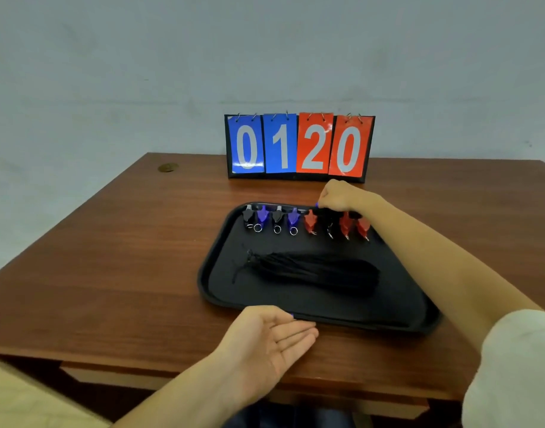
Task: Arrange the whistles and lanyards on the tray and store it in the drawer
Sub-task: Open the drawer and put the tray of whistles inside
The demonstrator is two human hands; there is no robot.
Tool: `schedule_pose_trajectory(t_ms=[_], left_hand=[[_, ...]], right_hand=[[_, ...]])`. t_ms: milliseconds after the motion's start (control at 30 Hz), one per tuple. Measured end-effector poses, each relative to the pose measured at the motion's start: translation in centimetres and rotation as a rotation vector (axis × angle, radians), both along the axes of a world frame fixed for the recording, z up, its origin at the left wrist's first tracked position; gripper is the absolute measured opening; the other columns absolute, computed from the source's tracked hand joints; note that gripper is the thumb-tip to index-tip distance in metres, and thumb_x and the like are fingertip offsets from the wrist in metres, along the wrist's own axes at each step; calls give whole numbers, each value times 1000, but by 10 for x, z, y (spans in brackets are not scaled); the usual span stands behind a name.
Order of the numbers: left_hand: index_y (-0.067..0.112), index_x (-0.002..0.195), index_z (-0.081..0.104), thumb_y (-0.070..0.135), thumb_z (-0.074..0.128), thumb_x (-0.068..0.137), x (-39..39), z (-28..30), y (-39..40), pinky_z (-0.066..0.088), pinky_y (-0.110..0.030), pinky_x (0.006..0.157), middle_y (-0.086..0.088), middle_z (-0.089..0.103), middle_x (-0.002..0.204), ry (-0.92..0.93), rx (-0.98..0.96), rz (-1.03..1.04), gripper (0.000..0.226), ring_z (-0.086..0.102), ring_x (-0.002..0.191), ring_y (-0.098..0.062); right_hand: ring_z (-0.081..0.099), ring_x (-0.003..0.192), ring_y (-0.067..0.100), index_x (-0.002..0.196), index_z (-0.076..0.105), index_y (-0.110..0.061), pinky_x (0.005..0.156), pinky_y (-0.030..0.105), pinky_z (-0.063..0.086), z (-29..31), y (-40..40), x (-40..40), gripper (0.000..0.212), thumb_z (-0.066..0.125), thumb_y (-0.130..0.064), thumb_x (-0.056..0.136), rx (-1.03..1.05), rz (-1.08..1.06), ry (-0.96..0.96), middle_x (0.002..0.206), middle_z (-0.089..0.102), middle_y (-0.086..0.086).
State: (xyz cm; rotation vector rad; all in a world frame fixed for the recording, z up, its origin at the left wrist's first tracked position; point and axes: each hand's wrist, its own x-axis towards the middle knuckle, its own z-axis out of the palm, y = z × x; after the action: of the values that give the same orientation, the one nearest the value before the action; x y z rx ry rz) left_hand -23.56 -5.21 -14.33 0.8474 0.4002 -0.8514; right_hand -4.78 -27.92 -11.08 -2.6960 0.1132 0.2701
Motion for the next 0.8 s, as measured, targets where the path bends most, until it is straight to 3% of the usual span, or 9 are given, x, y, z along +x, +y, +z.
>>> schedule_pose_trajectory(t_ms=[133, 367, 567, 667, 800], left_hand=[[-16, 103, 57, -3, 52, 70, 11, 5, 14, 56, -43, 81, -34, 63, 105, -60, 30, -37, 36, 62, 100, -40], [-7, 94, 59, 0, 41, 87, 28, 11, 32, 56, -40, 76, -29, 68, 95, -167, 184, -98, 21, 65, 96, -36], [-5, 102, 55, 16, 35, 97, 49, 10, 34, 59, -39, 70, -29, 65, 102, -211, 310, -106, 29, 65, 94, -36], [-2, 101, 56, 20, 35, 99, 58, 10, 34, 59, -38, 69, -26, 69, 94, -260, 359, -122, 31, 69, 87, -35], [3, 100, 59, 22, 39, 97, 65, 13, 33, 59, -38, 60, -24, 68, 95, -352, 484, -163, 28, 70, 79, -34]], right_hand=[[33, 49, 14, 55, 45, -10, 55, 28, 33, 2, -12, -3, 34, 51, -12, 88, -4, -25, 42, 54, 39, 4], [50, 65, 19, 63, 55, -10, 62, 29, 41, 5, -40, -26, 25, 54, -19, 86, -36, -116, 93, 69, 53, 7], [57, 64, 23, 66, 54, -9, 54, 27, 44, -1, -61, -54, 31, 49, -28, 90, -75, -199, 161, 78, 60, 12], [66, 69, 33, 87, 62, 0, 55, 34, 55, -3, -68, -66, 34, 43, -27, 93, -24, -252, 235, 90, 66, 23], [67, 65, 41, 101, 59, 11, 56, 44, 58, -5, -67, -85, 43, 34, -24, 95, 51, -344, 316, 76, 65, 30]])
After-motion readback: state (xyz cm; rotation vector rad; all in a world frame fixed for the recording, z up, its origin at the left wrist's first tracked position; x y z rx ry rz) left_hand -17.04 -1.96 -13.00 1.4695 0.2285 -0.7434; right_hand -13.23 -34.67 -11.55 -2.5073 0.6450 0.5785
